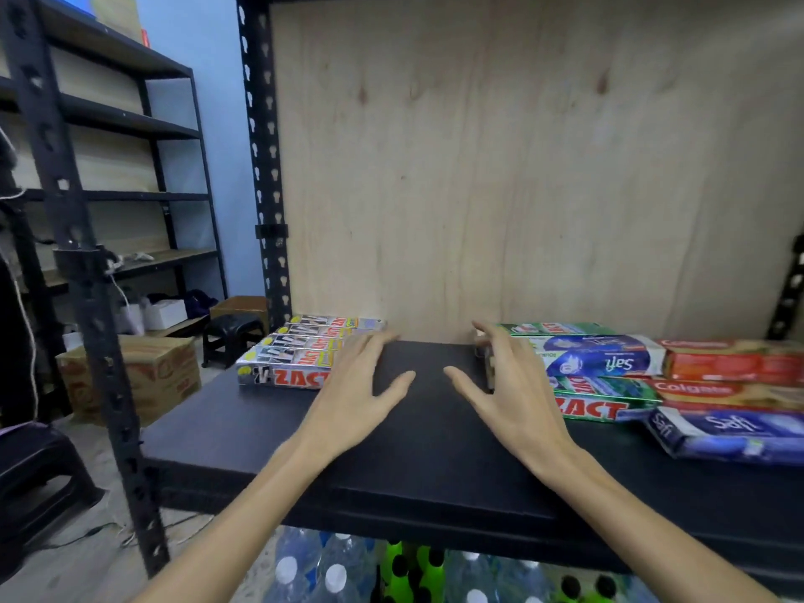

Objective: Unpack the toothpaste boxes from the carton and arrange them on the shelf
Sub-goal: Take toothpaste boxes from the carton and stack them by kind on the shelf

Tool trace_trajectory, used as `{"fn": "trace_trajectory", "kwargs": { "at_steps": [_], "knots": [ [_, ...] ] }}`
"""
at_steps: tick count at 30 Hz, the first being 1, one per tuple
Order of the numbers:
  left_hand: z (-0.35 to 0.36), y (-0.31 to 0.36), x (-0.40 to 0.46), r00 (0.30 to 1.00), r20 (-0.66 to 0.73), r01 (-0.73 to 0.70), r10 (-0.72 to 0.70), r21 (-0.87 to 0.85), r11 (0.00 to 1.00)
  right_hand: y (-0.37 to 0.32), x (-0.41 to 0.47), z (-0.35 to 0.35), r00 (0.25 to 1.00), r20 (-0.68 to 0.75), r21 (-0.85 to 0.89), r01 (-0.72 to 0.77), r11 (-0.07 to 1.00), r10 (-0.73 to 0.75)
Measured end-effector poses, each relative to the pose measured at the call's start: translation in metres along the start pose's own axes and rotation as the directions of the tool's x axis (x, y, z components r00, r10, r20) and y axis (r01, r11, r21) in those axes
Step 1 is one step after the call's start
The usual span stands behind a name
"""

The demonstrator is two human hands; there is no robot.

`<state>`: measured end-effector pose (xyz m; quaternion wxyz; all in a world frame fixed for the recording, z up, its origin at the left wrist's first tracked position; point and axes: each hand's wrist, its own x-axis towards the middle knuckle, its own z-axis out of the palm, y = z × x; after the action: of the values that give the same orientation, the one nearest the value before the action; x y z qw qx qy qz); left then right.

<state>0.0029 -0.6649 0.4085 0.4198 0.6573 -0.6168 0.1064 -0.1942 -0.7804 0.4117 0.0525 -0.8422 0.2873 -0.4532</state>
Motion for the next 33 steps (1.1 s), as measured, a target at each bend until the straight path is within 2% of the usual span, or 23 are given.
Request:
{"fn": "trace_trajectory", "kwargs": {
  "at_steps": [4, 9, 13, 16, 21, 25, 33],
  "knots": [
    [0.048, 0.036, 0.022, 0.998, 0.047, 0.056, -0.05, -0.134, 0.989, 0.047, 0.007, -0.039, 0.999, -0.041, -0.155, -0.016, 0.988, 0.01],
    [0.087, 0.059, 0.055, 0.986, 0.126, 0.137, -0.113, -0.204, 0.969, 0.104, 0.019, -0.079, 0.992, 0.038, -0.312, -0.101, 0.945, 0.119],
    [0.103, 0.062, 0.08, 0.978, 0.187, 0.134, -0.09, -0.234, 0.963, 0.139, 0.034, -0.098, 0.964, 0.209, -0.373, -0.075, 0.925, 0.163],
    [0.112, 0.061, 0.095, 0.957, 0.282, 0.147, -0.067, -0.277, 0.95, 0.158, 0.05, -0.11, 0.924, 0.332, -0.369, -0.055, 0.928, 0.187],
    [0.127, 0.052, 0.109, 0.922, 0.386, 0.187, -0.025, -0.389, 0.902, 0.179, 0.067, -0.116, 0.859, 0.449, -0.373, -0.07, 0.925, 0.246],
    [0.14, 0.044, 0.114, 0.912, 0.409, 0.209, -0.023, -0.416, 0.885, 0.188, 0.061, -0.11, 0.862, 0.46, -0.408, -0.008, 0.913, 0.213],
    [0.154, 0.046, 0.116, 0.906, 0.414, 0.267, -0.088, -0.397, 0.878, 0.187, 0.058, -0.11, 0.892, 0.416, -0.419, 0.017, 0.908, 0.175]
  ]
}}
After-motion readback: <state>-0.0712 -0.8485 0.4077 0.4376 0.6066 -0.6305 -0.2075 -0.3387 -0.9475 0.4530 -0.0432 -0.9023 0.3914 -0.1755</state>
